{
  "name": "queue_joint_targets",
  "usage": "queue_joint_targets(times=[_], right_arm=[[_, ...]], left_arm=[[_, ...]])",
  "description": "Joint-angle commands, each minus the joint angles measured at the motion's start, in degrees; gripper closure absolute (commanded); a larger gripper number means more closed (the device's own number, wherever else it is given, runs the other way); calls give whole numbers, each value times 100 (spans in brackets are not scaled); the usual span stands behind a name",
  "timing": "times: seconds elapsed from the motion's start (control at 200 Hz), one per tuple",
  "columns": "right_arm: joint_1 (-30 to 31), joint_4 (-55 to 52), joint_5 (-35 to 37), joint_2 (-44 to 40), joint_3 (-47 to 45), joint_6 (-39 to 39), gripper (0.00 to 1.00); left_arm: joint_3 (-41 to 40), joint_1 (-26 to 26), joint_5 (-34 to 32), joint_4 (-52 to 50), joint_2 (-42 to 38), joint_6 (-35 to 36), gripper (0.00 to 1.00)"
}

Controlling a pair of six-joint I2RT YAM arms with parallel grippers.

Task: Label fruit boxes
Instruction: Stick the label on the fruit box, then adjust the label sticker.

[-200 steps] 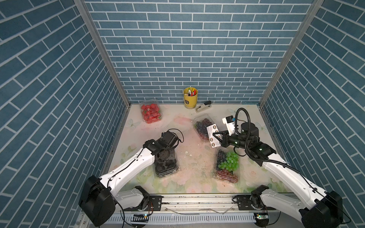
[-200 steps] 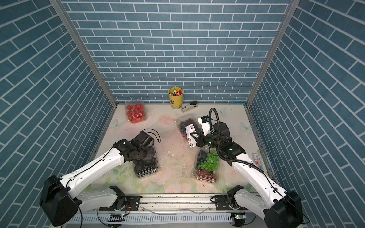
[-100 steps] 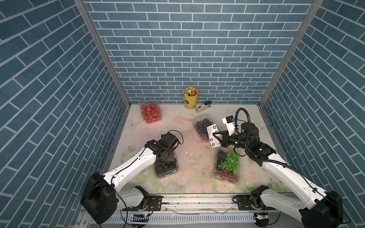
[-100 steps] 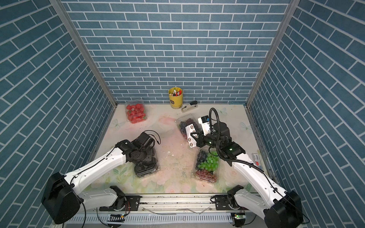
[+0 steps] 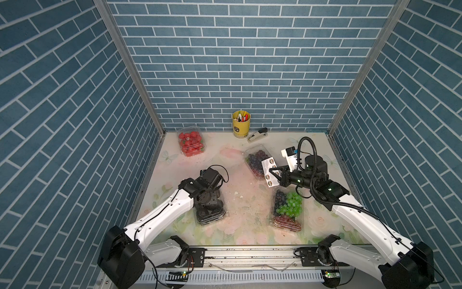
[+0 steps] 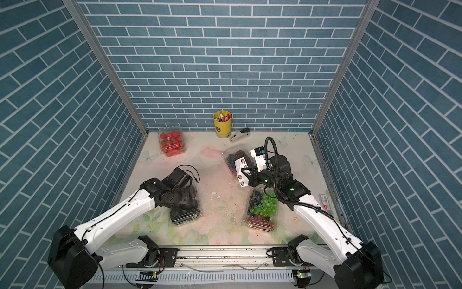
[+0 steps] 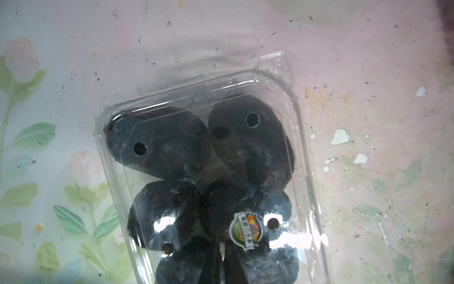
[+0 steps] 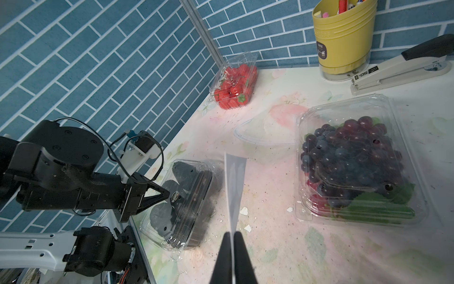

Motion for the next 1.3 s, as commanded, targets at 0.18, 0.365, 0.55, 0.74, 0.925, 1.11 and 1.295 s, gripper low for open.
queue_joint_targets(times=[0.18,0.365,0.55,0.74,0.925,1.11,1.295], right_arm=[[-6,159,-73,33,-130,7,100],[-13,242,-55,26,-173,43,100],[-22,230,198,27,-143,135,100],[-224,591,413,-97,-227,514,100],[-831,1413,2,-204,-401,1382,100],[-1126,2489,-274,-96,-492,2207,100],[-1261,3956,-448,127,-626,3263,100]], left_arm=[[77,0,372,333,52,124,88],[102,-17,909,1067,-10,188,82],[364,-17,1470,1988,46,336,66],[631,-22,2096,3178,297,380,58],[682,-22,2703,4746,672,78,51],[763,-17,3485,6243,1085,-402,48],[704,-22,3806,7301,1324,-841,46]])
